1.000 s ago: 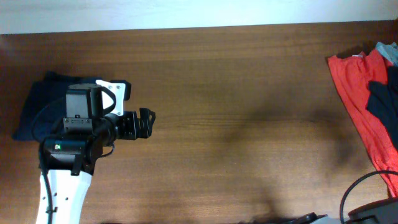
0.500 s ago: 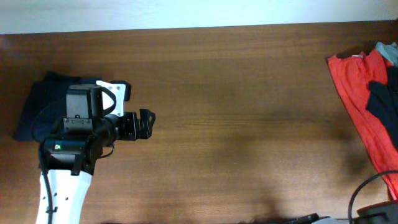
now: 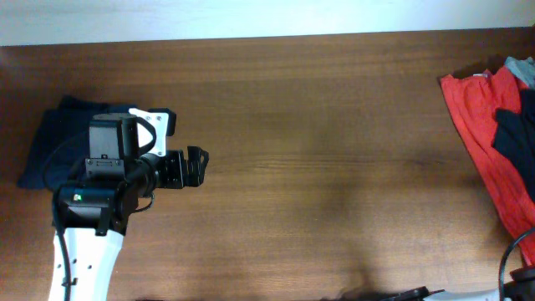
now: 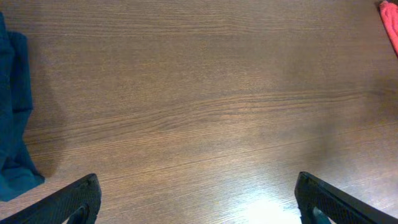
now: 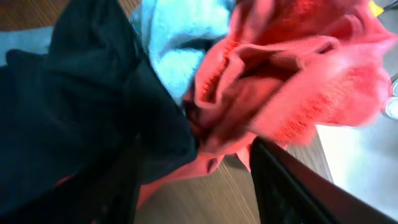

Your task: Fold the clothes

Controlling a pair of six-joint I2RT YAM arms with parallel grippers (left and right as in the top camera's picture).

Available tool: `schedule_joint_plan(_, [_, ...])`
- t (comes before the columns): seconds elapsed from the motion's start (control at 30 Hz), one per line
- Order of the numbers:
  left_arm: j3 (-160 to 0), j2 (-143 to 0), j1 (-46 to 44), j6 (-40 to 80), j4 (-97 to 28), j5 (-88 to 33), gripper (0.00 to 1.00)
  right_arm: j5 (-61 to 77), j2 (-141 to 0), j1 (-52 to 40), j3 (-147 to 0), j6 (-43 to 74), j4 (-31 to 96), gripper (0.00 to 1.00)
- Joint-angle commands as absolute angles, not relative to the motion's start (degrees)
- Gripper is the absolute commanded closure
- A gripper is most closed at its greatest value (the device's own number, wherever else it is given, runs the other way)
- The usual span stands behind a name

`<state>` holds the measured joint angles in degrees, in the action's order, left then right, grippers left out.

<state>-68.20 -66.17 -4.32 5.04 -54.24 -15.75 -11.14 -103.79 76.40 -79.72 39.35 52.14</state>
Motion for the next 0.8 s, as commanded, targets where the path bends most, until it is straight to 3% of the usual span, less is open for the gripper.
schedule_joint_plan(0.0, [-69.3, -66.4, -4.1, 5.6, -54.0, -15.2, 0.01, -11.8, -106.5, 76.0, -80.9, 41.1, 51.7, 0.51])
schedule_joint_plan(0.13, [-69.3, -66.4, -4.1, 5.6, -53.2, -15.2, 0.01, -6.1, -108.0, 75.5, -80.9, 41.3, 50.6, 0.81])
schedule_joint_plan(0.23, [-69.3, -66.4, -4.1, 6.3, -53.2, -15.2, 0.01, -0.6, -107.9, 75.4, -81.1, 41.3, 50.3, 0.96])
schedule_joint_plan(0.5, [-69.3, -66.4, -4.1, 6.5, -53.2, -15.2, 0.01, 16.1, -105.2, 75.4, -82.9, 41.2, 51.1, 0.96])
schedule_joint_plan(0.77, [-69.3, -66.4, -4.1, 6.5, -53.2, -15.2, 0.01, 21.2, -98.6, 75.3, -86.6, 40.7, 54.0, 0.96])
